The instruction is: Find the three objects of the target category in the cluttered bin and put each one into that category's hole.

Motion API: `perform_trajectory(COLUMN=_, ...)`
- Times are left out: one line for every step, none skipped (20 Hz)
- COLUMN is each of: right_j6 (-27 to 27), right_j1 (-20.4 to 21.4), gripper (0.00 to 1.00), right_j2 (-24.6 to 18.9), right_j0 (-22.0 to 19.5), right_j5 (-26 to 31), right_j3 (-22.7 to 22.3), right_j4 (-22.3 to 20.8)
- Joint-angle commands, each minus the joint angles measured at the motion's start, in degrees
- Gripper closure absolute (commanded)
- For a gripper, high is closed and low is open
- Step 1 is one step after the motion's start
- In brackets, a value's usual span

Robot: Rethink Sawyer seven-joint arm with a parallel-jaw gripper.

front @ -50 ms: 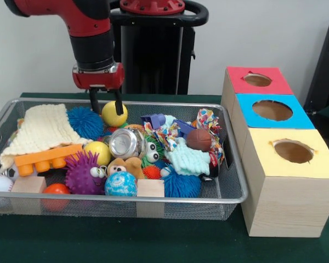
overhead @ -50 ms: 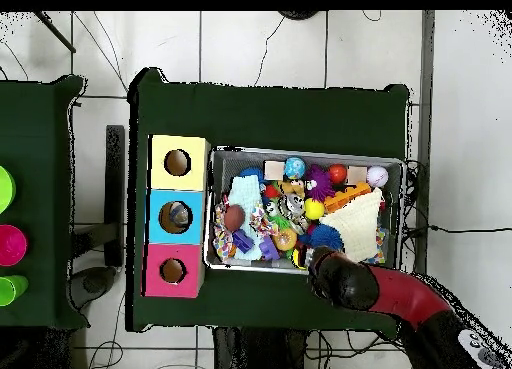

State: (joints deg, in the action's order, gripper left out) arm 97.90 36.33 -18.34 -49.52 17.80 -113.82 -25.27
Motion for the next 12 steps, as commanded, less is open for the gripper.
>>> perform_trajectory(right_j6=-8.21, right_j1=1.36, gripper=0.00, right_j2=-6.65, right_j0=-1.22, right_j5=9.37, right_j3=8.10, right_j4=-1.41)
perform_trajectory(right_j6=-8.49, right_j1=1.55, gripper=0.00, right_j2=-6.89, right_j0=-1.25, right_j5=10.30, right_j3=8.61, right_j4=-1.32)
perform_trajectory(right_j6=-8.83, right_j1=1.86, gripper=0.00, right_j2=-7.20, right_j0=-1.41, right_j5=11.17, right_j3=9.01, right_j4=-1.27)
perform_trajectory(right_j6=-9.14, right_j1=2.02, gripper=0.00, right_j2=-7.52, right_j0=-1.55, right_j5=12.09, right_j3=9.54, right_j4=-1.26)
perform_trajectory(right_j6=-9.45, right_j1=2.18, gripper=0.00, right_j2=-7.84, right_j0=-1.68, right_j5=13.02, right_j3=10.07, right_j4=-1.24)
perform_trajectory(right_j6=-9.80, right_j1=2.30, gripper=0.00, right_j2=-8.13, right_j0=-1.73, right_j5=14.06, right_j3=10.68, right_j4=-1.15)
perform_trajectory(right_j6=-10.06, right_j1=2.84, gripper=0.00, right_j2=-8.49, right_j0=-1.88, right_j5=15.09, right_j3=10.93, right_j4=-1.02)
perform_trajectory(right_j6=-10.24, right_j1=3.26, gripper=0.00, right_j2=-8.77, right_j0=-1.88, right_j5=16.10, right_j3=11.33, right_j4=-0.89)
perform_trajectory(right_j6=-10.42, right_j1=3.68, gripper=0.00, right_j2=-9.04, right_j0=-1.89, right_j5=17.11, right_j3=11.73, right_j4=-0.77)
perform_trajectory(right_j6=-10.56, right_j1=3.97, gripper=0.00, right_j2=-9.30, right_j0=-1.87, right_j5=17.88, right_j3=12.16, right_j4=-0.76)
perform_trajectory(right_j6=-10.64, right_j1=4.59, gripper=0.00, right_j2=-9.70, right_j0=-2.09, right_j5=18.00, right_j3=11.96, right_j4=-0.84)
perform_trajectory(right_j6=-10.57, right_j1=4.90, gripper=0.00, right_j2=-9.86, right_j0=-2.02, right_j5=18.42, right_j3=12.30, right_j4=-0.98)
